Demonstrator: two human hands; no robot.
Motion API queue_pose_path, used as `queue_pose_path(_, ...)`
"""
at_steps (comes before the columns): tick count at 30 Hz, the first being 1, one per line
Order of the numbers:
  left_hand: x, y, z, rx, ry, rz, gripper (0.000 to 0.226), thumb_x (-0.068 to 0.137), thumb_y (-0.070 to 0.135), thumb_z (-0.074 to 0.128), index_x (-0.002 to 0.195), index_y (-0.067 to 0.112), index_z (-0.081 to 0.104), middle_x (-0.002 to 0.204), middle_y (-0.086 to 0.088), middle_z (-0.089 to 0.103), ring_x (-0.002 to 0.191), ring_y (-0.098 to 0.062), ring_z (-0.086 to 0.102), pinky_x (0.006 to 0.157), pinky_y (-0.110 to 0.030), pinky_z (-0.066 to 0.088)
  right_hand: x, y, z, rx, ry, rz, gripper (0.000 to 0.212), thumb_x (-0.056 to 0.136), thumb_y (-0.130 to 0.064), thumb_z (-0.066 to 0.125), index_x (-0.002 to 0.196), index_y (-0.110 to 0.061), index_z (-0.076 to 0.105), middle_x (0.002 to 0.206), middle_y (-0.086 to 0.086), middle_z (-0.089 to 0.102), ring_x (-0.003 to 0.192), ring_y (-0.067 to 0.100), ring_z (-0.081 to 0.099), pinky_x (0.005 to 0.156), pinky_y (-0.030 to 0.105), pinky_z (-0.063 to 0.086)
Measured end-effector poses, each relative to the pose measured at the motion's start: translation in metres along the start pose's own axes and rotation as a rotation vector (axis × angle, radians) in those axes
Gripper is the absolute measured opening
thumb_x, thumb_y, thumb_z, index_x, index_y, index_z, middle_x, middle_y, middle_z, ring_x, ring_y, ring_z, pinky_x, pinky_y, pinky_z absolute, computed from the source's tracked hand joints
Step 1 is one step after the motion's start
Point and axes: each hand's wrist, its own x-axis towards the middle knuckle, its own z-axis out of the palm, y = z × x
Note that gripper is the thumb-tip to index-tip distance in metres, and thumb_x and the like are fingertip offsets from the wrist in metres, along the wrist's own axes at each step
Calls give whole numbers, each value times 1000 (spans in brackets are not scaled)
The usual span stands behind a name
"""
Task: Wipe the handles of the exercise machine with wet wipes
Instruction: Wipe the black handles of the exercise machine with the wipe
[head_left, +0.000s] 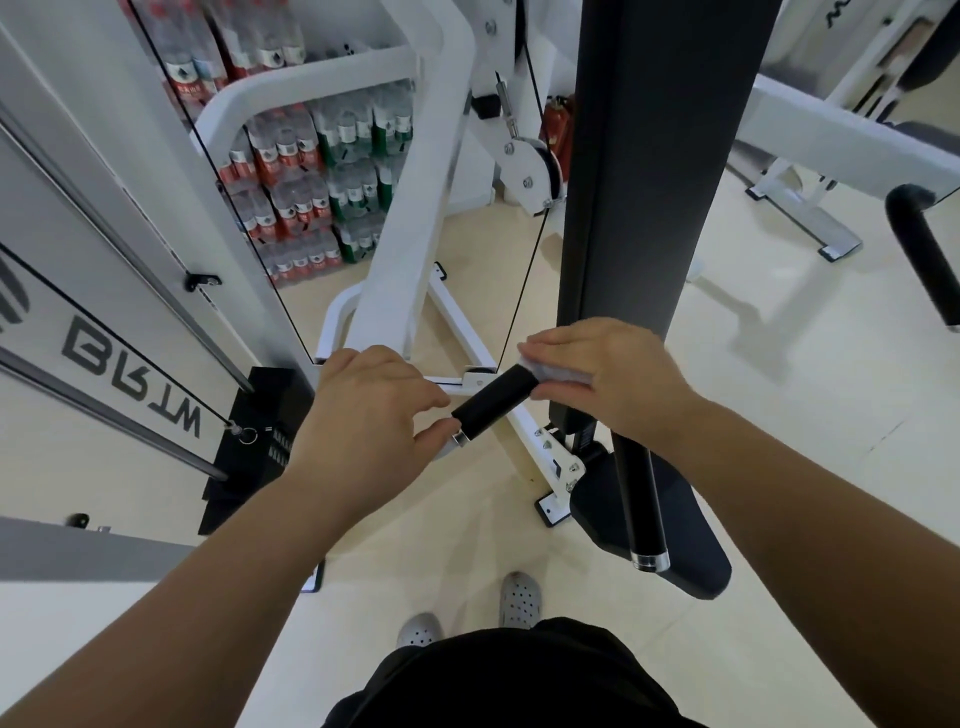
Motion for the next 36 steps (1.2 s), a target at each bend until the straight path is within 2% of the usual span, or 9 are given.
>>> queue_pose_path(3,-1,0,0,15,4,2,20,72,39,76,77,20,79,72,2,71,77,-26,68,76,-42,47,19,-10,0,-30,-186,-97,48,86,-59,55,124,-32,68,112,-11,75,100,17,69,83,41,56)
queue_pose_path(7,0,1,1,50,8,-7,16,75,35,75,70,19,76,68,2,68,75,-26,65,75,-40,45,27,-20,3,-53,-234,-141,43,85,-57,63,120,-34,70,103,-10,75,95,18,68,81,39,54)
queue_pose_path(11,0,2,2,43,29,-2,16,75,36,73,71,20,77,69,3,68,76,-25,65,74,-39,44,19,-26,14,-128,-154,-182,45,89,-58,58,124,-31,67,110,-8,73,99,20,67,89,41,49)
queue_pose_path(15,-1,-1,0,32,-34,51,30,76,57,68,90,33,80,76,11,72,83,-20,64,76,-37,40,1,-14,7,-3,-74,-167,39,102,-42,47,135,-29,61,129,-8,66,118,15,59,105,35,42)
queue_pose_path(21,-2,1,1,18,-41,54,21,74,52,70,85,36,80,70,12,71,79,-20,65,76,-39,39,-14,13,-2,311,70,101,36,94,-18,66,130,-24,65,130,-7,66,118,8,60,103,33,51)
queue_pose_path(26,-2,0,3,13,-19,8,25,69,49,82,74,25,75,69,7,69,75,-20,66,77,-39,41,0,5,2,106,13,-42,35,93,-36,61,126,-27,69,122,-8,71,110,14,63,95,34,53)
queue_pose_path(28,-1,1,3,30,-18,1,31,67,49,85,65,23,68,64,7,65,72,-20,65,75,-36,38,18,-12,1,52,-124,-165,31,92,-46,56,115,-33,74,111,-14,74,97,10,65,87,29,52)
queue_pose_path(31,1,1,3,31,-8,0,40,70,54,83,58,22,61,57,9,59,68,-18,60,73,-34,35,44,-44,11,0,-399,-234,25,91,-52,54,106,-40,70,95,-13,73,87,10,63,76,38,52)
queue_pose_path(36,1,2,1,46,-30,-3,40,66,52,85,58,21,61,59,7,60,68,-19,61,74,-34,37,39,-38,10,32,-326,-298,37,91,-56,45,115,-41,68,103,-16,74,91,10,65,78,35,52)
